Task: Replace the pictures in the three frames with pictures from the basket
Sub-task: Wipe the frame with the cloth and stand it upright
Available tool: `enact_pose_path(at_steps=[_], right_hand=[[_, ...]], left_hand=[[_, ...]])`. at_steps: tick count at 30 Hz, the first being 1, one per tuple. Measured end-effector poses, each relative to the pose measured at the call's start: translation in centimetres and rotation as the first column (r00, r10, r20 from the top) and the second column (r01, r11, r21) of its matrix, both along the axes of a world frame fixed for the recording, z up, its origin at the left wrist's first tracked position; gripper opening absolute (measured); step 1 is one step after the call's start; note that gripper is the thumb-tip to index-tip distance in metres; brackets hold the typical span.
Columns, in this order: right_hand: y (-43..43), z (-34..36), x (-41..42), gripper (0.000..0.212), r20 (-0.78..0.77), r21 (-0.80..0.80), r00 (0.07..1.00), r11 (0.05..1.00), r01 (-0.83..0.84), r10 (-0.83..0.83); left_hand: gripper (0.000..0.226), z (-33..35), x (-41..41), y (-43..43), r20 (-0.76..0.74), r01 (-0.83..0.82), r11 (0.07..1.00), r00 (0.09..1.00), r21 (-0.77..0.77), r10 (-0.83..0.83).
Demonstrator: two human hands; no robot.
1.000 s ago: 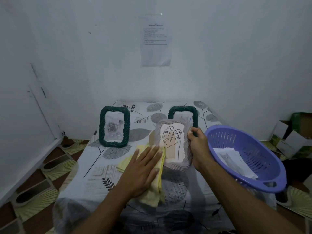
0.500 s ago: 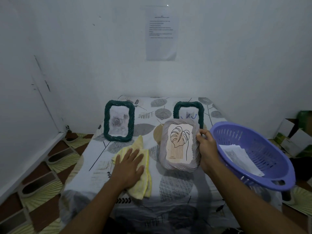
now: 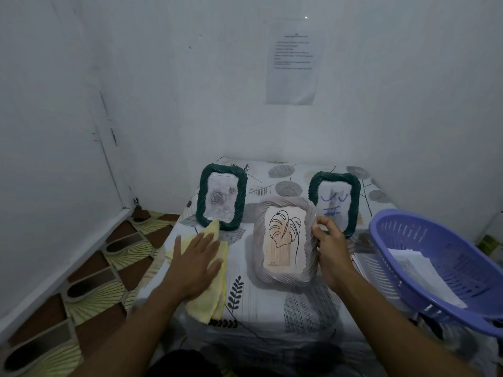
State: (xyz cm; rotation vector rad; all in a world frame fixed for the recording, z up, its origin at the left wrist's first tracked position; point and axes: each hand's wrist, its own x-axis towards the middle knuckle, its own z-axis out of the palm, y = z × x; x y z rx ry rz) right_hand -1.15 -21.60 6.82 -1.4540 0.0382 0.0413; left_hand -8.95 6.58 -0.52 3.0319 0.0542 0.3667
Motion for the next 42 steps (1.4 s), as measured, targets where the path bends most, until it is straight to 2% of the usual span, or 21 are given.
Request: enact_pose_path(at_steps=[1,2,3,4,5,6,7,8,9,11,12,15,17,21,24,29,36,42], right_hand=[[0.0,0.1,0.1,0.016,0.003,0.002,1.0,1.0,-0.014,0.014],[0.0,0.3,0.2,0.016,0.004,0.007,1.0,1.0,-0.027,0.027],[0.0,0.5,0.3,0.016,0.003,0.014,0.999,0.999,-0.044,0.044],[0.0,0.5,0.4,0.016,0.001,0.019,0.998,0.998,-0.057,0.057],[-0.1,0.5,0.6,0.016,-0.001,0.024,0.998,0.997,-0.068,0.068],[-0.2,0.5,0.8,0.016,0.0,0.026,0.997,0.997,-0.073,0.073],[-0.4,0.6,1.0,0.016,0.001,0.021,0.997,0.997,-0.079,0.079],[-0.7,0.6,1.2,0.016,-0.001,0.013,0.996,0.996,-0.084,0.084],[-0.9,0.6,1.4,0.016,-0.006,0.008,0.996,0.996,-0.088,0.088],[-1.2,0.5,1.9,0.016,-0.013,0.009,0.995,0.995,-0.098,0.099],[-1.2,0.4,2.2,0.016,-0.02,0.01,0.995,0.995,-0.102,0.103],[-0.9,0.2,3.0,0.018,-0.034,0.024,0.993,0.993,-0.113,0.113],[-0.7,0.2,3.4,0.02,-0.044,0.05,0.992,0.992,-0.117,0.119],[-0.4,0.0,4.5,0.021,-0.07,0.044,0.987,0.989,-0.141,0.144],[0.0,0.3,5.4,0.021,-0.054,0.035,0.985,0.986,-0.161,0.163],[1.5,1.6,8.6,0.021,-0.015,-0.053,0.996,0.994,-0.094,0.093],[3.7,1.1,12.7,0.026,0.021,-0.062,1.0,0.998,-0.009,0.01],[4.2,-0.5,13.3,0.026,0.038,-0.136,0.999,0.99,0.033,-0.028]], left_hand=[[0.078,0.8,0.4,-0.9,0.115,0.044,0.997,0.993,-0.057,-0.037],[0.07,1.8,1.0,-2.1,0.227,0.097,0.978,0.972,-0.187,-0.053],[0.058,3.1,1.6,-3.6,0.252,0.136,0.907,0.967,-0.399,-0.034],[0.045,4.6,2.2,-5.2,0.181,0.129,0.762,0.983,-0.635,-0.017],[0.036,5.7,3.0,-6.5,0.078,0.081,0.554,0.997,-0.829,-0.029],[0.035,6.6,3.8,-7.6,-0.001,0.009,0.339,1.0,-0.941,-0.028],[0.038,6.9,4.6,-8.1,-0.049,-0.046,0.189,0.999,-0.981,-0.013],[0.04,7.2,5.4,-8.5,-0.074,-0.074,0.094,0.997,-0.993,0.003],[0.041,7.1,6.1,-8.8,-0.086,-0.086,0.063,0.996,-0.994,0.007],[0.042,6.9,6.8,-9.2,-0.111,-0.107,0.096,0.993,-0.99,-0.033],[0.043,6.9,7.0,-9.5,-0.126,-0.121,0.075,0.99,-0.99,-0.066],[0.044,6.8,7.7,-10.4,-0.103,-0.128,-0.139,0.98,-0.982,-0.17],[0.044,6.5,8.2,-10.6,-0.069,-0.105,-0.215,0.984,-0.971,-0.166],[0.043,5.9,9.3,-10.6,-0.059,-0.086,-0.25,0.992,-0.964,-0.114],[0.043,5.9,10.3,-10.4,-0.058,-0.077,-0.211,0.994,-0.974,-0.096],[0.04,7.3,13.2,-9.5,0.01,0.009,-0.116,1.0,-0.993,-0.007],[0.039,7.0,16.9,-8.9,-0.008,0.009,-0.177,0.996,-0.984,0.094],[0.042,5.3,18.1,-9.1,-0.047,-0.03,-0.136,0.991,-0.99,0.122]])
